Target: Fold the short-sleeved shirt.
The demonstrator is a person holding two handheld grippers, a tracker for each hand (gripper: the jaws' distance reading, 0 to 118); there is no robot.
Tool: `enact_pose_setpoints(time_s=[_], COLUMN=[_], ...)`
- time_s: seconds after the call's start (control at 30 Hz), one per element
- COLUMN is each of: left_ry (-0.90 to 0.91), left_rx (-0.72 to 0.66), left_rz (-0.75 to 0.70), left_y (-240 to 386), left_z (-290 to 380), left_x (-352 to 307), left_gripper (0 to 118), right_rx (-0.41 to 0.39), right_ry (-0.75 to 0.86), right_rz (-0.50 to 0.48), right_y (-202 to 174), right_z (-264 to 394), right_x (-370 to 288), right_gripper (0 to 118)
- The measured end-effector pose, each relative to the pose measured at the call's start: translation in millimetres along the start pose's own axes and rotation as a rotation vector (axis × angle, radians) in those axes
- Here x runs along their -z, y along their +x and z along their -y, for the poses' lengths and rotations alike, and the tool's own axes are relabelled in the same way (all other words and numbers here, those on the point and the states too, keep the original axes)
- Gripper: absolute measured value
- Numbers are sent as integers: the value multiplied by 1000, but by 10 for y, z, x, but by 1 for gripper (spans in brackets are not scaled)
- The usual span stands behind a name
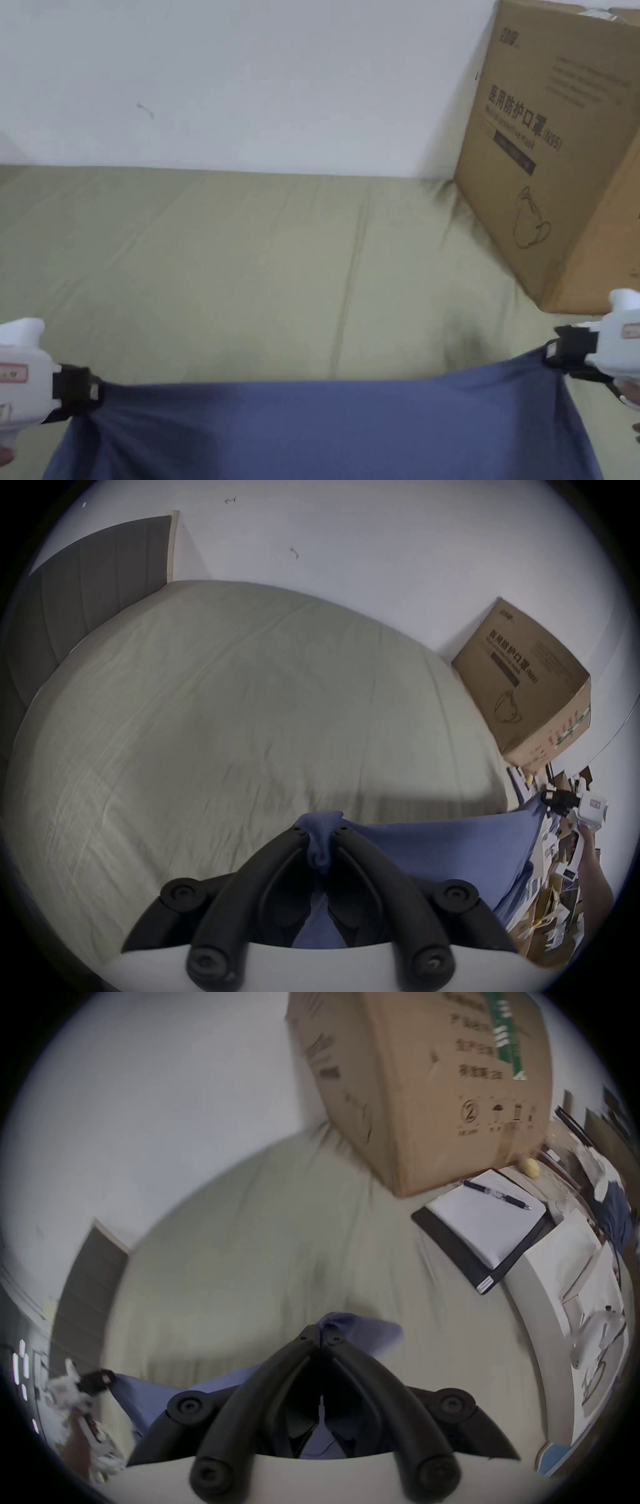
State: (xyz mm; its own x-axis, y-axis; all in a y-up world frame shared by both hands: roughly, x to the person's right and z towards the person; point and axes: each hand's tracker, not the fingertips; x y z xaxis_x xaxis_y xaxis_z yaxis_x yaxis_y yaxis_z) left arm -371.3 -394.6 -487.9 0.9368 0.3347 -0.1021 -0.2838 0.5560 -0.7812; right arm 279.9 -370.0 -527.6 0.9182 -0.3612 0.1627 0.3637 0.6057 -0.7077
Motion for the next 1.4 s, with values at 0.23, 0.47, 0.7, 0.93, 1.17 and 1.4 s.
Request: enact_pose_setpoints(time_s=[0.23,0.47,0.7,0.93,1.17,1.4], left_ry=[88,13,-52,-122,77,318], left_rx=[4,-83,-225,-324,92,180], left_rz=[86,62,54,-13,-142,19], left_y=[251,-29,-160,-217,-32,221], left_z=[-102,737,1828,2026,1876,1798], left_x=[-223,-604,-921,-651,-1056,-1859], left_gripper=[5,5,5,50,113,113], right_rx=[-82,-139,-55,-122,-218,-73], right_ry=[91,13,-50,-151,-169,172], right_rz=[48,54,79,188,175,-227], right_y=[55,402,770,710,574,-430], right_z=[150,1075,1578,1683,1781,1889], right_x=[-422,-880,-937,-580,-859,-1986], right_gripper=[0,0,0,49,109,105])
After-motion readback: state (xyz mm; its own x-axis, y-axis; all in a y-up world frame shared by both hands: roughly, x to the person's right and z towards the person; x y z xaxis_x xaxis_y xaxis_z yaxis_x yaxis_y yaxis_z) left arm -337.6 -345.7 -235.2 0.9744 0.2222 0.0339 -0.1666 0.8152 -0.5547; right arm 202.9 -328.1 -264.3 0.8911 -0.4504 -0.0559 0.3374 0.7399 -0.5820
